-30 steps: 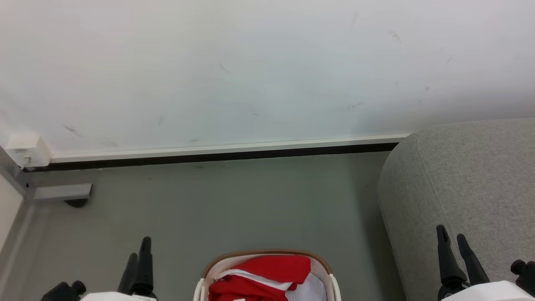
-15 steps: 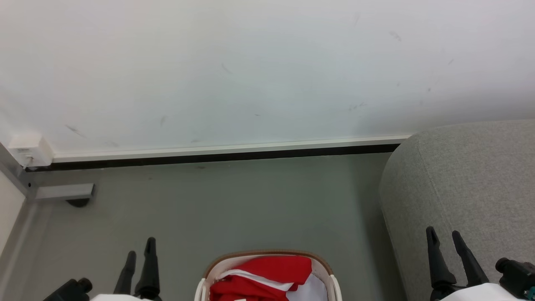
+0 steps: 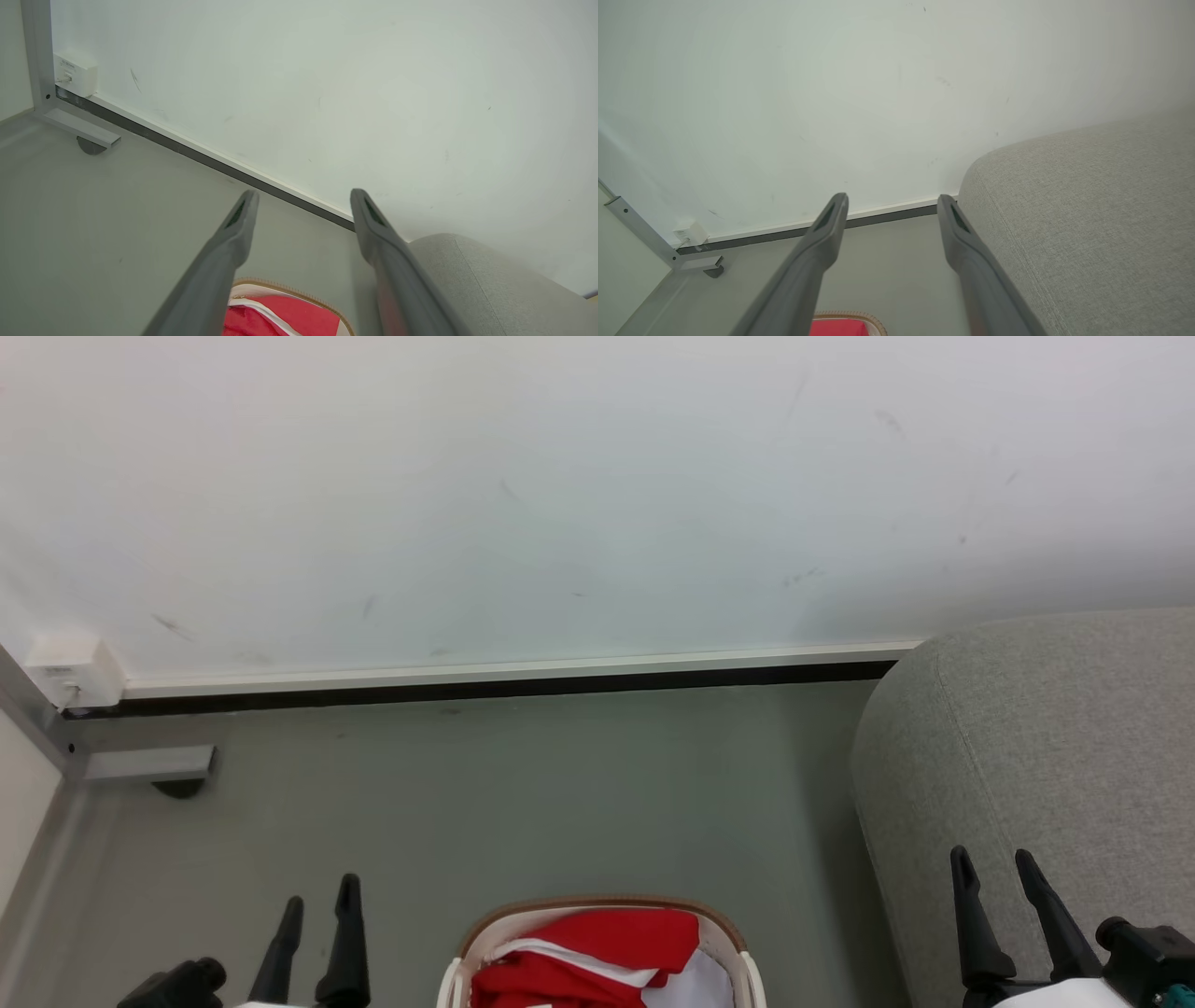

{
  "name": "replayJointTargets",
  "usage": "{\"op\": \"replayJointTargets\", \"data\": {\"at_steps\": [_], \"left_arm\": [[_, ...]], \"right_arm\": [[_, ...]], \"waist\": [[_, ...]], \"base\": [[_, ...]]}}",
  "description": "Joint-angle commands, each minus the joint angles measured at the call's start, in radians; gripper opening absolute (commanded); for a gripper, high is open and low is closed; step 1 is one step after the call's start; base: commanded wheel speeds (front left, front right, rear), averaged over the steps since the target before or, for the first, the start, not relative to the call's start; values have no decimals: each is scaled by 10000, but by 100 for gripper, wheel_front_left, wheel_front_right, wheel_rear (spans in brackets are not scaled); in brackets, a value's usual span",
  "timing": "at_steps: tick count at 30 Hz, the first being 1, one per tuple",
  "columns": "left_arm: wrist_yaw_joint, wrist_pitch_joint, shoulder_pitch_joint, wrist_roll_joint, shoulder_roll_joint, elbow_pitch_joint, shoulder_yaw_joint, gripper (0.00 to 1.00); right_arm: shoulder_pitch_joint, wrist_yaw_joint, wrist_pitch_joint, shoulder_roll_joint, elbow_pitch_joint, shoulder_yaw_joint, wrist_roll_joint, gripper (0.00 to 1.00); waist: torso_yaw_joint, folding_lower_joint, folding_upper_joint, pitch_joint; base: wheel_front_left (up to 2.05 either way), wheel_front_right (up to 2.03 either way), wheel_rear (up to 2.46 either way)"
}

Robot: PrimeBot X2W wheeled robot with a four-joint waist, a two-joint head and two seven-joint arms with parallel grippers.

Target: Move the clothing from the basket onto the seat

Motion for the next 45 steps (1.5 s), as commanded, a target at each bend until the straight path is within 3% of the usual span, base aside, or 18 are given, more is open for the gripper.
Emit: {"op": "replayJointTargets", "data": {"at_steps": [1, 26, 45], "left_arm": [[8, -126, 62, 401, 90, -152, -6, 100], [-378, -681, 343, 2761, 103, -311, -131, 100], [-594, -1063, 496, 3804, 113, -273, -269, 100]], "right_arm": [[16, -12, -118, 3, -119, -23, -335, 100], [235, -16, -681, 69, 133, -390, -1861, 100], [258, -19, -1064, 53, 295, -499, -2388, 100]], "waist": [[2, 0, 0, -2], [94, 0, 0, 2], [102, 0, 0, 41]], "base": [[0, 0, 0], [0, 0, 0], [0, 0, 0]]}}
